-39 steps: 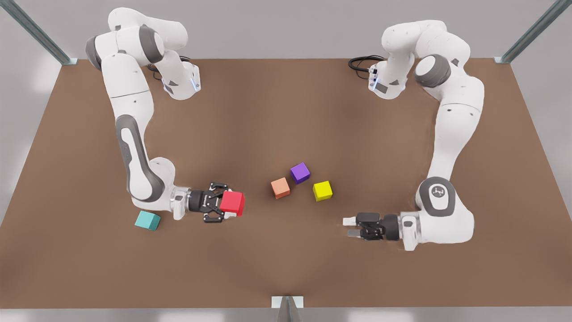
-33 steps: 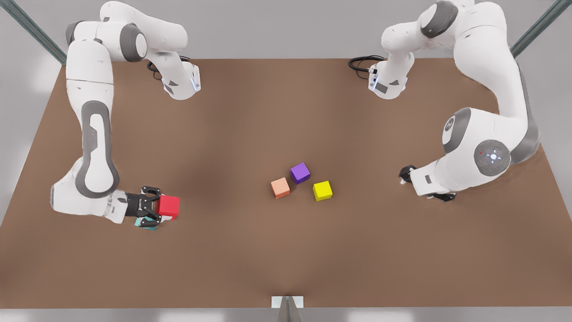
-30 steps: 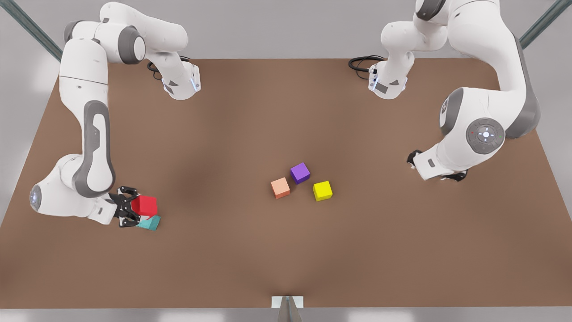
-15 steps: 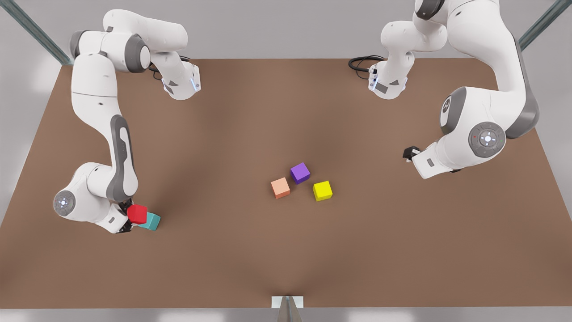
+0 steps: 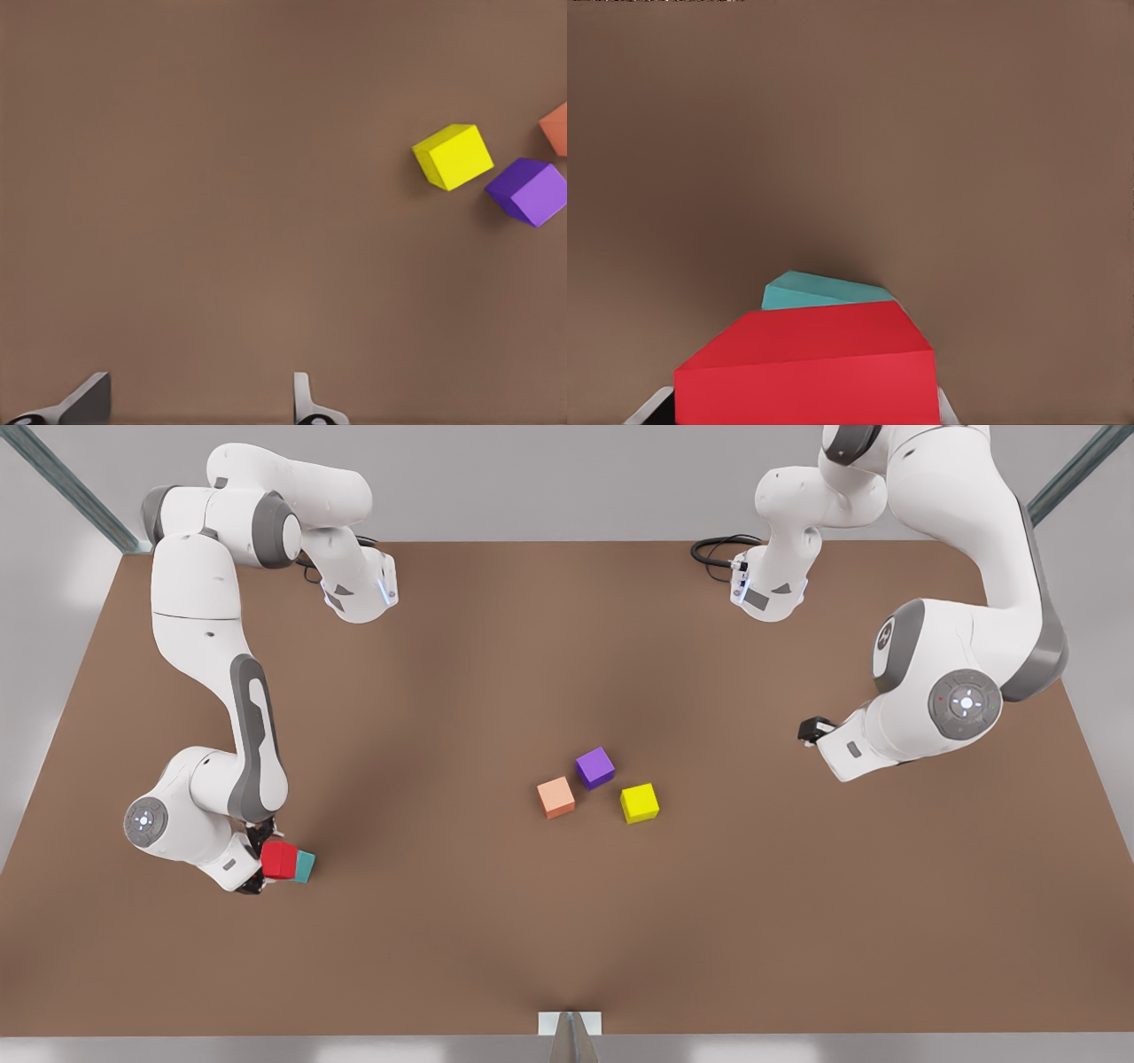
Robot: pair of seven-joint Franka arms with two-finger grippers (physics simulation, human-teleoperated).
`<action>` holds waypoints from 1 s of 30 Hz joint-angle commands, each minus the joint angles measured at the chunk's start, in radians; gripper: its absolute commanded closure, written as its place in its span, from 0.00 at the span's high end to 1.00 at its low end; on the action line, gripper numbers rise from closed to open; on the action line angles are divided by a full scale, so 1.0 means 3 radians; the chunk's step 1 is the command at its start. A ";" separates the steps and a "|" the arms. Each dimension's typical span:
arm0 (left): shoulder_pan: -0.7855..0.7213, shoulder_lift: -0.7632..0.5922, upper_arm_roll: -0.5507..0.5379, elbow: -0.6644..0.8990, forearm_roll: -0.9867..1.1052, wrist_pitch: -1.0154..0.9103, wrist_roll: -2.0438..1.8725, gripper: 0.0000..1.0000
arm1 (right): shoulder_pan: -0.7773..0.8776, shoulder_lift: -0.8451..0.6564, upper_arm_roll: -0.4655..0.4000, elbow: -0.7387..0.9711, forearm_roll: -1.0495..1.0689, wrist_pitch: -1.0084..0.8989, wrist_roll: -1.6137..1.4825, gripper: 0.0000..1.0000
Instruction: Pick up red wooden cube and pass to hand red wooden cube and place in blue wooden cube
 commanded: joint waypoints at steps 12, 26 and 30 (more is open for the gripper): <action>0.0005 0.0043 -0.0001 -0.0004 0.0001 -0.0003 -0.0101 1.00 | -0.0025 -0.0525 0.0010 -0.0167 0.0416 -0.1098 0.0316 1.00; 0.0040 0.0073 -0.0001 0.0001 0.0006 -0.0003 -0.0096 1.00 | -0.0071 -0.1311 -0.0026 0.0703 -0.0489 -0.3052 0.5859 1.00; 0.0046 0.0074 -0.0001 0.0001 0.0001 -0.0003 -0.0096 1.00 | -0.0020 -0.2279 0.0010 -0.0275 -0.0617 -0.2366 0.5992 1.00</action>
